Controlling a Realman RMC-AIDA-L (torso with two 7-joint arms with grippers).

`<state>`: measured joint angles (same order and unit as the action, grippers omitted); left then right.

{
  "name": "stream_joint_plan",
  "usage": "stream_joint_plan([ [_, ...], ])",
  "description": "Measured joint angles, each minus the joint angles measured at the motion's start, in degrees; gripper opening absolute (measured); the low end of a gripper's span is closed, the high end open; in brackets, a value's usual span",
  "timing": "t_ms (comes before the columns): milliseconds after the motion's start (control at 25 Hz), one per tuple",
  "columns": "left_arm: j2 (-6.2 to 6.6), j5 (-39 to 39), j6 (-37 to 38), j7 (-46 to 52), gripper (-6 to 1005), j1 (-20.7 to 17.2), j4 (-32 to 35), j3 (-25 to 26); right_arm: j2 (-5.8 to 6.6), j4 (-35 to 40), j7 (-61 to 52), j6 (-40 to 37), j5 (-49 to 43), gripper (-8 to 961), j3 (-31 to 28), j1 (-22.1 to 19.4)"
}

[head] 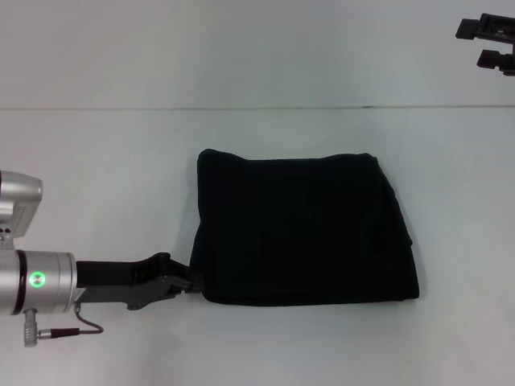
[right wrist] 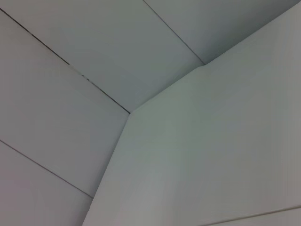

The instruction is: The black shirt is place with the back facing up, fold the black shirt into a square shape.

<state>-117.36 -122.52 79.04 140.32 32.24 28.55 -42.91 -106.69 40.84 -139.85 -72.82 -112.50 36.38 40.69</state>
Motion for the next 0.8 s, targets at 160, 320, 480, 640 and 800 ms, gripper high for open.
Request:
stream_joint_plan([
  [160,0.31,-0.03,0.41,0.00,118,-0.25,0.02,0.02,0.00,0.02,0.05,-0.04,0.00,898,0.00,0.00],
  [320,0.55,-0.08,0.48,0.00,136,-0.26,0.02,0.49,0.00,0.03,0.24,-0.05,0.00,898,0.00,0.00],
  [480,1.24,-0.58,1.61,0.52,154,-0.10,-0.05,0.72,0.00,0.03,0.41,-0.13,0.00,898,0.00,0.00],
  [640,2.46,-2.17,5.38,0.57,172,-0.17,0.87,1.25,0.01,0.06,0.57,-0.23,0.00,898,0.00,-0.09],
  [800,4.02,-5.20,10.54,-0.59,190,-1.09,5.05,6.88,0.13,0.33,2.57,-1.09,0.01,898,0.00,-0.47],
])
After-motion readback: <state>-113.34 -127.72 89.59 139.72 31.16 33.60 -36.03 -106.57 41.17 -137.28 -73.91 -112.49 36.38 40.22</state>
